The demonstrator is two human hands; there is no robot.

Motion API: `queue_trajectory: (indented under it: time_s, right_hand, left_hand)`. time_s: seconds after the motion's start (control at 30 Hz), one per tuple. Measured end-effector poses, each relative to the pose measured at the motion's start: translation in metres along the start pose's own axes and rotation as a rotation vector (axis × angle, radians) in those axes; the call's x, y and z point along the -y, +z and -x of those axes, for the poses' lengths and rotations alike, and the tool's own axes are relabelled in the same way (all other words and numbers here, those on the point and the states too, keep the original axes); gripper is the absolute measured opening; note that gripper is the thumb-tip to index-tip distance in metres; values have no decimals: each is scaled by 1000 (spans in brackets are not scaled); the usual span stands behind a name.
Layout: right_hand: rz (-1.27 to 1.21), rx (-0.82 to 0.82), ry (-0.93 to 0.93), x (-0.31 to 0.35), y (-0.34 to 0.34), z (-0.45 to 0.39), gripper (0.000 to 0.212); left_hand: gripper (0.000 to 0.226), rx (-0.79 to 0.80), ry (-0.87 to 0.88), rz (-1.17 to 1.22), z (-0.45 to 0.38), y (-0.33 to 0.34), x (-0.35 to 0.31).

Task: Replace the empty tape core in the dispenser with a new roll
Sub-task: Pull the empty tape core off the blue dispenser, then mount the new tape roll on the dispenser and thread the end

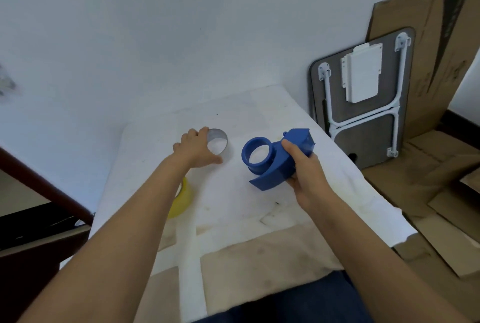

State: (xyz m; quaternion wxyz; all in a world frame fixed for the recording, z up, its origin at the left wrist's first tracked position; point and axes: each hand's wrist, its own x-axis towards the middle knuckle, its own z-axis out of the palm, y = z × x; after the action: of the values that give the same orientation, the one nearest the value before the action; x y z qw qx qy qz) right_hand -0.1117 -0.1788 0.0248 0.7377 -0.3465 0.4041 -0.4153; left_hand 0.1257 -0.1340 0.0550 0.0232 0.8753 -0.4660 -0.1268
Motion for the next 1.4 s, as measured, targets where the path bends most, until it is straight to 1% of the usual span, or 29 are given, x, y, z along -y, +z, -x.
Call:
queue_trajectory:
  time_s: [0.1, 0.2, 0.33, 0.43, 0.5, 0.63, 0.73, 0.83, 0.9, 0.97, 1.07, 1.13, 1.17, 1.23, 1.3, 1.33, 1.4]
  right_hand:
    - [30, 10, -3, -3, -1, -8, 46]
    - [57, 6, 14, -6, -2, -13, 62]
    - [75, -12, 29, -8, -2, -11, 62]
    - [88, 6, 37, -11, -3, -4, 63]
    - [96, 47, 46, -14, -3, 3, 62]
    - [100, 140, 58, -21, 5, 24, 45]
    - [124, 194, 72, -30, 14, 39, 39]
    - [133, 213, 87, -38, 21, 54, 35]
    - [129, 218, 95, -43, 23, 62, 33]
    - [124, 216, 106, -48, 23, 71, 35]
    - [93, 190, 123, -53, 21, 80, 40]
    - [82, 182, 118, -52, 21, 84, 38]
    - [81, 174, 116, -51, 21, 86, 37]
    - [91, 169, 112, -49, 21, 88, 33]
    - [96, 171, 107, -48, 22, 90, 24]
    - [92, 168, 108, -48, 22, 90, 22]
    - [88, 164, 111, -49, 20, 91, 24]
  left_hand:
    - [96, 58, -15, -21, -13, 8, -1]
    - [95, 68, -15, -5, -17, 13, -1]
    - [98, 62, 11, 26, -10, 10, 2]
    - [90, -41, 55, 94, 12, 3, 10]
    - [83, -121, 65, 166, 35, 3, 21]
    - [75, -238, -15, 397, 86, 16, 53]
    - [82, -280, -131, 521, 115, 32, 74]
    - [99, -245, -232, 549, 129, 48, 90]
    - [110, -189, -251, 598, 132, 56, 96]
    - [115, -168, -246, 675, 133, 60, 95]
    - [115, -193, -234, 844, 133, 60, 89]
    - [115, -218, -259, 911, 129, 59, 84]
    - [117, -233, -283, 895, 127, 59, 82]
    - [119, -251, -335, 787, 122, 60, 79]
    - [115, -253, -356, 680, 120, 63, 75]
    - [112, -261, -356, 656, 120, 65, 73]
    - [109, -280, -356, 670, 121, 67, 73]
